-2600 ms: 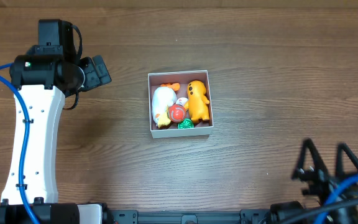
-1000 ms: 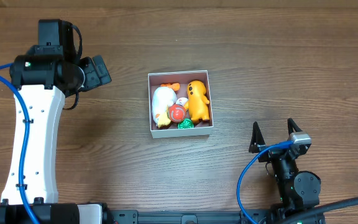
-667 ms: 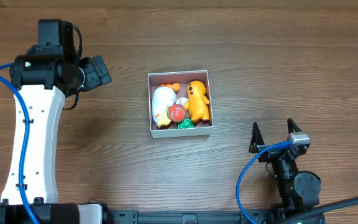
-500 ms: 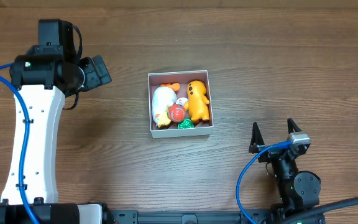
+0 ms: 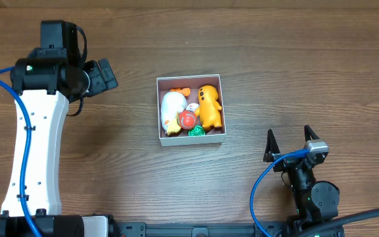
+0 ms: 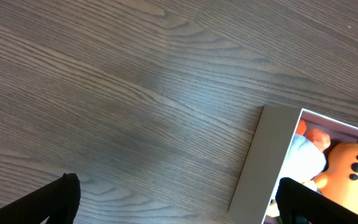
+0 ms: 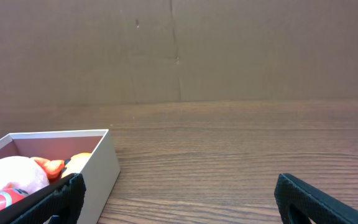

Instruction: Pack container

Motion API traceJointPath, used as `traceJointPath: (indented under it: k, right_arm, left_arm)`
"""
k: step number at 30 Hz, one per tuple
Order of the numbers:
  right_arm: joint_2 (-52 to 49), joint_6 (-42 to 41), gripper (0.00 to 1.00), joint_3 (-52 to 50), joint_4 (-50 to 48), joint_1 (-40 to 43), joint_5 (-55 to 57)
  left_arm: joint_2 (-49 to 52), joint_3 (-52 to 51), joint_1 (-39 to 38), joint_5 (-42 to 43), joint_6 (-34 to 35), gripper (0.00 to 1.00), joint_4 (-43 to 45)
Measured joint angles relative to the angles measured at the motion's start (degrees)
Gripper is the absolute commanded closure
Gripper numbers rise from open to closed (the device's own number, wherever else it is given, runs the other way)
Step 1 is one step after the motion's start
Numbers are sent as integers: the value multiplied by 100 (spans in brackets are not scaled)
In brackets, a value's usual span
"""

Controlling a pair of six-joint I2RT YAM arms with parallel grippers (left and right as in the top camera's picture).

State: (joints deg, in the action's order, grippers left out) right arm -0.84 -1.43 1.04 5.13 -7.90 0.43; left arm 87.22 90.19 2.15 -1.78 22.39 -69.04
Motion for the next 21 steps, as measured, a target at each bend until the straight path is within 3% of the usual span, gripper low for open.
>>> traceJointPath:
  k: [7, 21]
  right_arm:
    - [0, 0, 0, 0, 2, 0, -2]
    - [0, 0, 0, 0, 4, 0, 0]
  left_arm:
    - [-428, -42, -4, 2, 0, 0, 2]
    - [-4459, -42, -68, 0, 0, 0, -2]
